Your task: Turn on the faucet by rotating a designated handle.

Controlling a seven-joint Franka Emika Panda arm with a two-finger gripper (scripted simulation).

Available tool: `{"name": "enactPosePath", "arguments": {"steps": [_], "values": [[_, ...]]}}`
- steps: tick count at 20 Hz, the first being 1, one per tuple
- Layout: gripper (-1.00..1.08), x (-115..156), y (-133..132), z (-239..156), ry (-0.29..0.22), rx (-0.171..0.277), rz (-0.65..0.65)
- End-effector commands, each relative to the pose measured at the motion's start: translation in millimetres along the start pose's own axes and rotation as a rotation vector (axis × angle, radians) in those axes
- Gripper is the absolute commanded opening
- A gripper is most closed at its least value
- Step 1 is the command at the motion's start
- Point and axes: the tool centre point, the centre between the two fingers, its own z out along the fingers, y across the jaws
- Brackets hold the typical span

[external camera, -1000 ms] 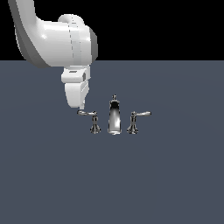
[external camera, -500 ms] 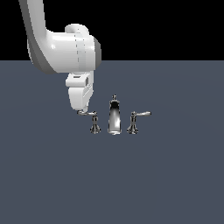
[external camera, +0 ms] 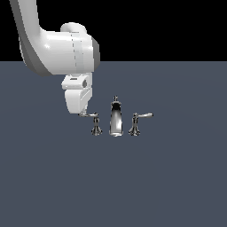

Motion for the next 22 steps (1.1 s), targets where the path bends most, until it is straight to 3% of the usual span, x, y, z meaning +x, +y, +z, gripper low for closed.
{"name": "enactPosePath", "arguments": {"steps": [1, 6, 8, 22], "values": [[-1.0, -3.4, 8.6, -0.1, 0.0, 0.0, 0.0], [-1.0, -10.4, 25.9, -0.2, -0.001, 0.0, 0.0], [-1.0, -1.2, 16.4, -0.2, -0.001, 0.009, 0.015], [-1.0, 7.3, 62.3, -0.2, -0.001, 0.002, 0.004]]}}
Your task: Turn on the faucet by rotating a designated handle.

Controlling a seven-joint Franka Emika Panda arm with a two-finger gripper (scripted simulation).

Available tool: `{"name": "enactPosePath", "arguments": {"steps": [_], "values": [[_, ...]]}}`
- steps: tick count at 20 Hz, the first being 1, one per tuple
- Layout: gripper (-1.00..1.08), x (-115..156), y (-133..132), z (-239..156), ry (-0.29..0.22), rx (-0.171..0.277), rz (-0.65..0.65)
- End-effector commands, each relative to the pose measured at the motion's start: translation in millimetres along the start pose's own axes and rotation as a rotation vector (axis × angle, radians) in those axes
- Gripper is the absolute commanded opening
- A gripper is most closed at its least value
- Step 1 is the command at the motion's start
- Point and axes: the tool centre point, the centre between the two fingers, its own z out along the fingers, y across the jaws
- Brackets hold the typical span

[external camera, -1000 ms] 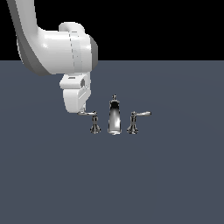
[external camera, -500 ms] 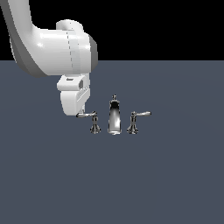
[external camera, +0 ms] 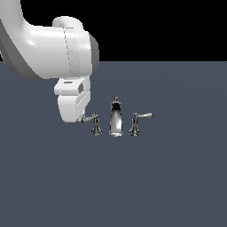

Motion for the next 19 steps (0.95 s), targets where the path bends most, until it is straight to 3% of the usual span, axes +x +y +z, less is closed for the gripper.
{"name": "enactPosePath", "arguments": {"steps": [1, 5, 19], "values": [[-1.0, 3.8, 12.4, -0.3, 0.005, -0.009, -0.001], [-1.0, 0.8, 15.8, 0.0, 0.002, -0.008, -0.007], [-1.0, 51.7, 37.4, -0.9, 0.005, -0.01, -0.003]]}}
